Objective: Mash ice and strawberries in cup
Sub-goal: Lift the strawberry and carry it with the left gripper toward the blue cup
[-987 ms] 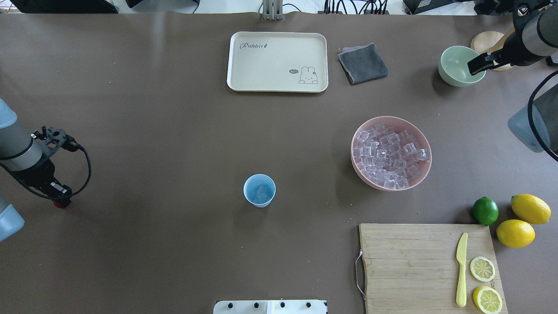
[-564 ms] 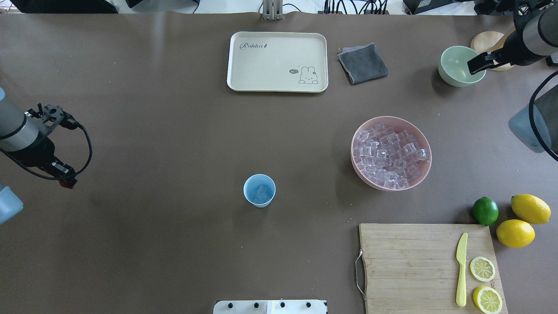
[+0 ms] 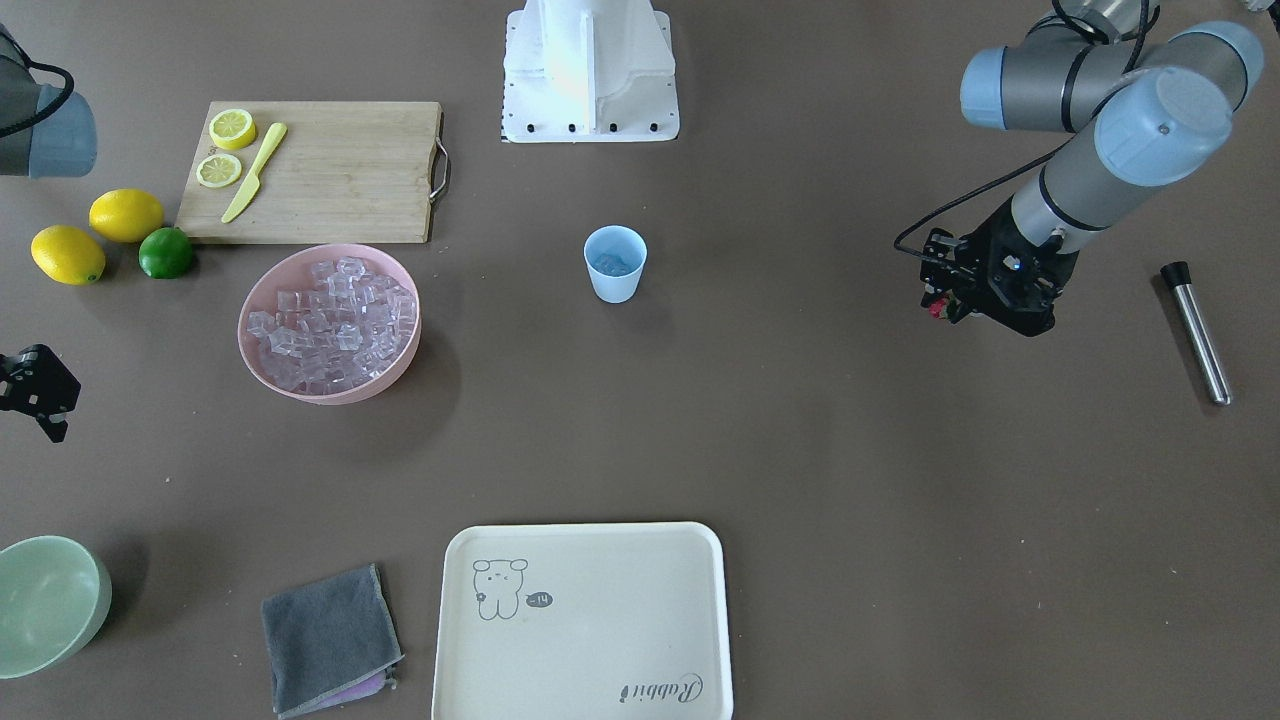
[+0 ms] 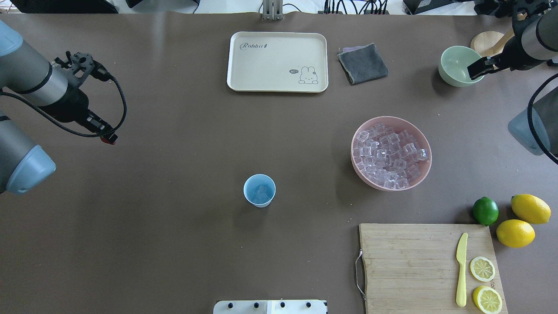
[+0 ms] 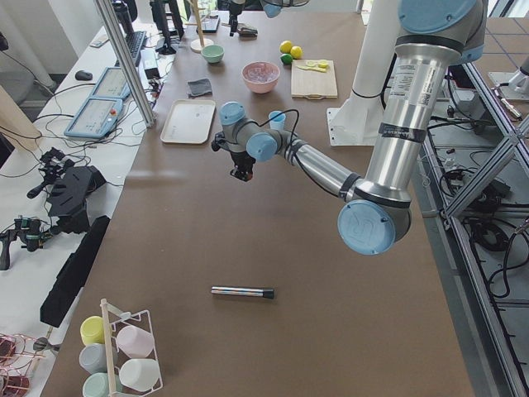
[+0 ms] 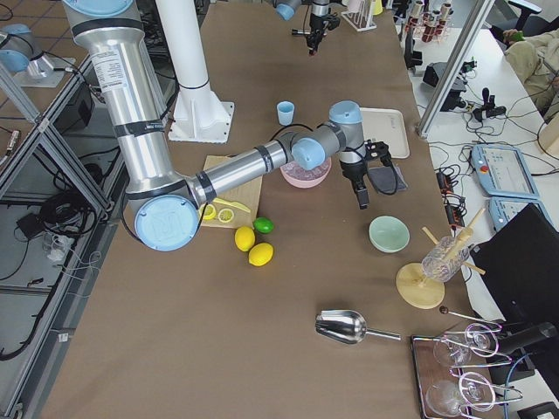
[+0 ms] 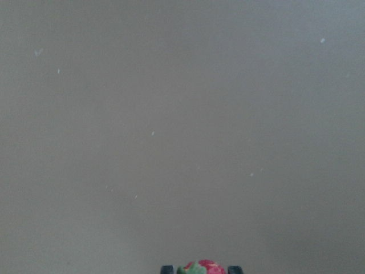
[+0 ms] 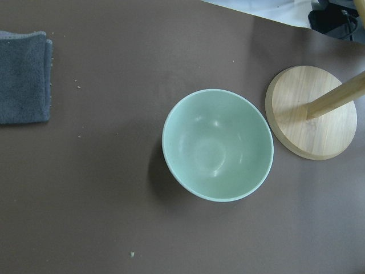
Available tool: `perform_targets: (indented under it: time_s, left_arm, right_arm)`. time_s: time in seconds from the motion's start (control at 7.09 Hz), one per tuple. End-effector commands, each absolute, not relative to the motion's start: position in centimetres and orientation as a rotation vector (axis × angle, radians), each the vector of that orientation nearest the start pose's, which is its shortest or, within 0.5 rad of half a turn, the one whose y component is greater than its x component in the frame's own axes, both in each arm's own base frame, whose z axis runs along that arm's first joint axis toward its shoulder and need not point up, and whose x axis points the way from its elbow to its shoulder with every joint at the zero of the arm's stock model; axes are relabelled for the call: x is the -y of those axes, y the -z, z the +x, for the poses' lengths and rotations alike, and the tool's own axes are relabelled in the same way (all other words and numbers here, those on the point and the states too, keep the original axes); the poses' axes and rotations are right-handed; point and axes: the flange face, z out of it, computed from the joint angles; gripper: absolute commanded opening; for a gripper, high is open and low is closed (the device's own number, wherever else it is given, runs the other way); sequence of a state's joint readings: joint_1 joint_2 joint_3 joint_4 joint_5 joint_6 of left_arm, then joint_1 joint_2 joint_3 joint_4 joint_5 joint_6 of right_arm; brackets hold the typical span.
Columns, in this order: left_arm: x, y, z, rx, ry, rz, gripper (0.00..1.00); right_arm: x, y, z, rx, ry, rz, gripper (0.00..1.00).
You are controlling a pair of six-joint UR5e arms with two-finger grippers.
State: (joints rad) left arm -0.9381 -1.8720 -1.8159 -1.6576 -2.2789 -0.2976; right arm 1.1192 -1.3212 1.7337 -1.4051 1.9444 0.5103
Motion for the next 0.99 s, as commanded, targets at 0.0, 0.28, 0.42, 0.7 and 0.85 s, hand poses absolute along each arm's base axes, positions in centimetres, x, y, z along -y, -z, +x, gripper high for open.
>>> perform_targets:
  time_s: [0.0,0.28,0.42,0.7,0.85]
  left_arm:
    - [52.9,-29.9,30.5,-0.949,-0.506,0.305,0.00]
    - [53.0,-24.5,32.1,-1.010,-0.485,0.348,0.00]
    - [52.1,-23.9,33.3,-1.046,-0.489,0.363,0.00]
    - [51.2,-22.1,35.4,-1.131,-0.478,0.405,0.00]
    - [50.0,-20.5,37.3,-1.175,-0.478,0.400,0.00]
  right_arm:
    - [57.9,-44.8,-18.0,0.583,0.058,0.316,1.00]
    - [57.6,-45.1,-18.1,0.582,0.060,0.307,1.00]
    - [57.5,-45.3,-18.1,0.585,0.061,0.300,1.00]
    - [57.1,-45.3,-17.7,0.611,0.063,0.287,1.00]
    - [57.3,-45.2,-16.8,0.634,0.052,0.279,1.00]
